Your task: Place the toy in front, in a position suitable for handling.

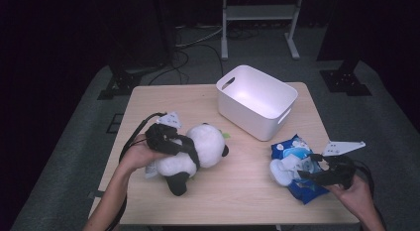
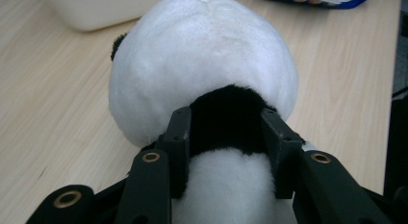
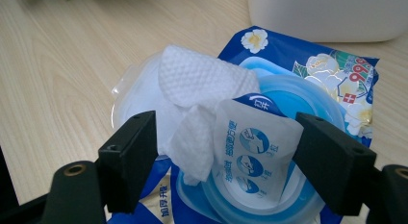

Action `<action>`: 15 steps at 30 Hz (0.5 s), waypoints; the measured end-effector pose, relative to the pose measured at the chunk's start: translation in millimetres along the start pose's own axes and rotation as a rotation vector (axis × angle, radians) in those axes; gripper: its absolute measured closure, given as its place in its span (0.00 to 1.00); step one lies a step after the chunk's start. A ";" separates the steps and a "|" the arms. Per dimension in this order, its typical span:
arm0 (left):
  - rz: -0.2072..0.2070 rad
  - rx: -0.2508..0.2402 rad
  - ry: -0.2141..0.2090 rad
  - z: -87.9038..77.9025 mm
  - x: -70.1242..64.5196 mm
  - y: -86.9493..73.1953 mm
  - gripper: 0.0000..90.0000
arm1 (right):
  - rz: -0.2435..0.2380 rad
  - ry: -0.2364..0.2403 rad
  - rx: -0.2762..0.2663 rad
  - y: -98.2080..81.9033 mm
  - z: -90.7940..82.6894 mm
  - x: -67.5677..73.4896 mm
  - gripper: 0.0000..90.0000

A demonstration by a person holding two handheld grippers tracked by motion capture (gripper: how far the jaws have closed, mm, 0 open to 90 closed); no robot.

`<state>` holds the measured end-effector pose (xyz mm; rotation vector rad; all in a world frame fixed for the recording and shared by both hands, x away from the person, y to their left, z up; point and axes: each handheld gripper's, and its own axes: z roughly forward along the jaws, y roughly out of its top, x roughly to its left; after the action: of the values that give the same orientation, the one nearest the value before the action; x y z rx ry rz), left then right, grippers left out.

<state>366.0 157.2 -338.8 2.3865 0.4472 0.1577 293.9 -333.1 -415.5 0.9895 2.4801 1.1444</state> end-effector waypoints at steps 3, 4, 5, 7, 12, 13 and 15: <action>0.034 0.014 -0.026 9.1 -5.5 10.1 0.68 | 0.005 0.001 0.004 -1.2 -0.5 -1.1 0.26; 0.048 0.022 -0.036 12.8 -7.3 13.5 0.68 | 0.005 0.001 0.004 -1.2 -0.5 -1.1 0.26; 0.060 0.024 -0.048 17.2 -8.9 16.6 0.68 | 0.006 0.002 0.005 -1.3 -0.5 -1.3 0.26; 0.080 0.034 -0.074 27.3 -12.3 22.1 0.68 | 0.008 0.004 0.005 -1.4 0.0 -1.5 0.26; 0.153 0.084 -0.157 60.3 -21.4 32.7 0.67 | -0.002 0.006 0.017 0.0 1.6 -1.2 0.26; 0.153 0.084 -0.157 60.3 -21.4 32.7 0.67 | -0.002 0.006 0.017 0.0 1.6 -1.2 0.26; 0.174 0.079 -0.173 66.1 -23.6 34.4 0.67 | -0.006 0.004 0.025 0.3 1.5 -1.0 0.26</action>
<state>368.8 83.8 -365.6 2.4902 0.1672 0.0110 295.5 -332.7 -416.3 0.9871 2.5049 1.1173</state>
